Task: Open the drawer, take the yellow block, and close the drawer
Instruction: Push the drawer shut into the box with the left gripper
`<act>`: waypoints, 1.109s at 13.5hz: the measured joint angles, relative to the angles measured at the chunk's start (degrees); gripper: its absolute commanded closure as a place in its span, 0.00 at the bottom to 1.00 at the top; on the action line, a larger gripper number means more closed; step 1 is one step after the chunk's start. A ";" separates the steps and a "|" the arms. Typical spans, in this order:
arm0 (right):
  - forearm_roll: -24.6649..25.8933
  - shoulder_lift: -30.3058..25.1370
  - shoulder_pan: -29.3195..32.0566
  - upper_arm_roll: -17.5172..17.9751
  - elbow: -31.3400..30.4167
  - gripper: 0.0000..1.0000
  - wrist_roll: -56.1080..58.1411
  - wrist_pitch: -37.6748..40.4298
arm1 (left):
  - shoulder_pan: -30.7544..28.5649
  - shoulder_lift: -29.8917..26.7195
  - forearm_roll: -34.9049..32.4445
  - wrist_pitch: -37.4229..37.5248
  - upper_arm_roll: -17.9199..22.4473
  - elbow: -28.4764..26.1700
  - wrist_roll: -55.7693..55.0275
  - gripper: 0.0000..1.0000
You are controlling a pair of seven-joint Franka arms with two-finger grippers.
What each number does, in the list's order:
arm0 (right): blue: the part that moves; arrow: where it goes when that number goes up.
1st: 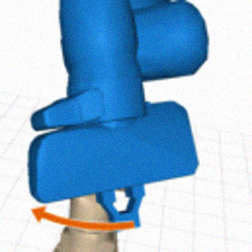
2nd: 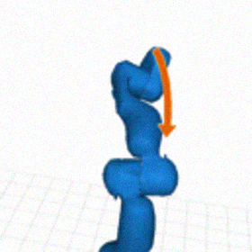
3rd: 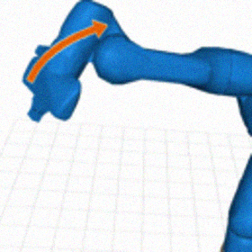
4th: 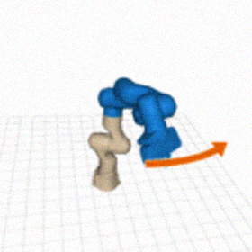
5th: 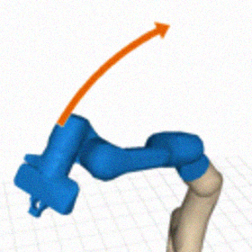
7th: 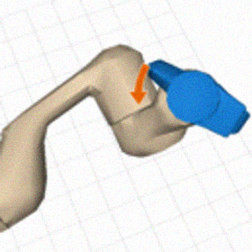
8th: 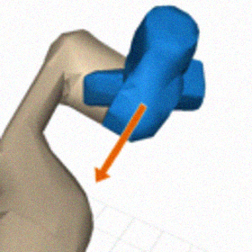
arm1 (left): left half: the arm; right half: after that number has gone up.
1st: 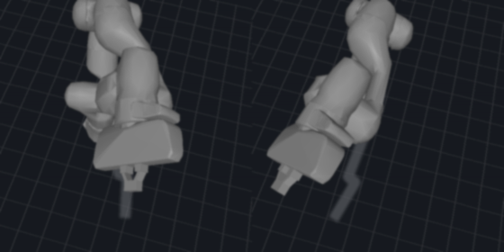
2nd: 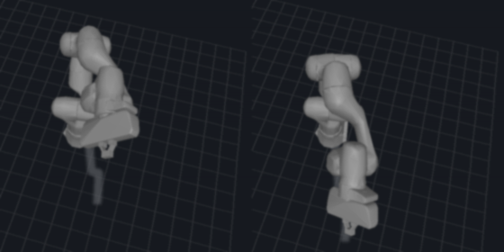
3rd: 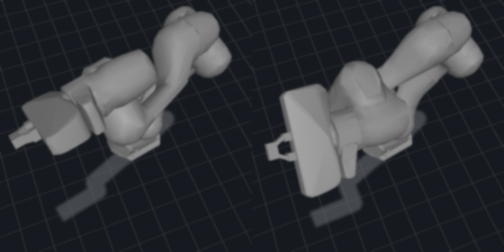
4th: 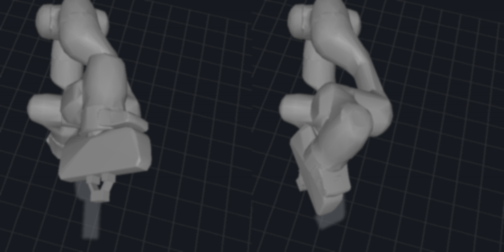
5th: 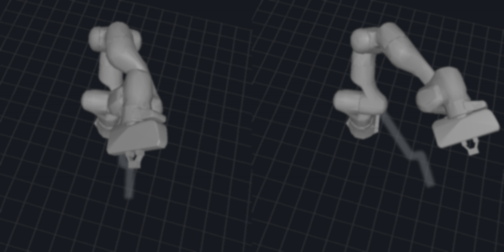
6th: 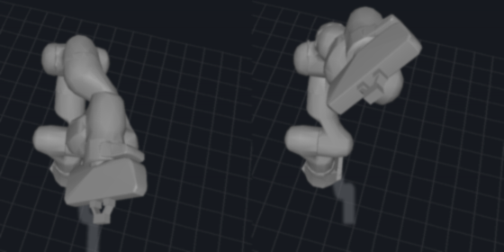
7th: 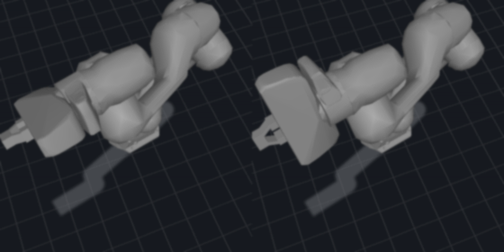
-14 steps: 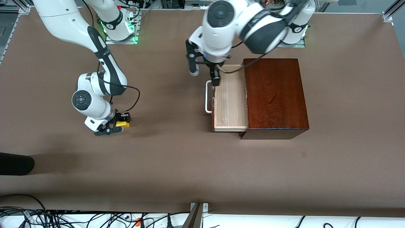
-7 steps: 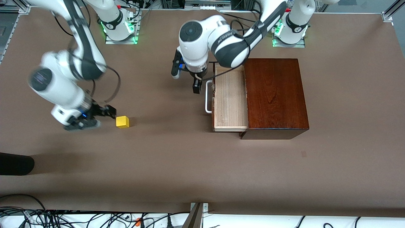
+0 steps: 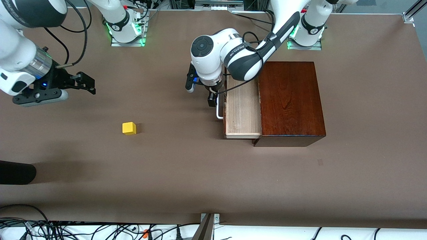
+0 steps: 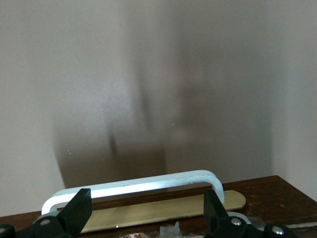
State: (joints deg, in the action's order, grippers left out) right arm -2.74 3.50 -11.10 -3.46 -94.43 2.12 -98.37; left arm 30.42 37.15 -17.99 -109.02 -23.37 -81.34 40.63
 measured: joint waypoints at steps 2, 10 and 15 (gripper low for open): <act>0.10 0.48 0.00 0.00 0.82 0.00 0.00 0.07 | -0.55 0.27 -0.01 0.66 0.14 -0.01 0.00 0.00; 1.37 1.64 0.21 -0.30 4.27 0.00 -0.06 1.27 | -5.59 0.00 0.00 8.27 -0.09 0.49 -1.23 0.00; 1.43 1.65 0.27 -0.06 5.15 0.00 -0.06 1.91 | -8.50 -0.71 -0.31 12.39 -0.14 0.20 -0.87 0.00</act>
State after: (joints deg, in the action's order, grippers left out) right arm -1.31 5.15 -10.82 -3.52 -89.28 2.07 -96.46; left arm 21.92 36.45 -18.30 -96.63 -23.52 -81.14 39.76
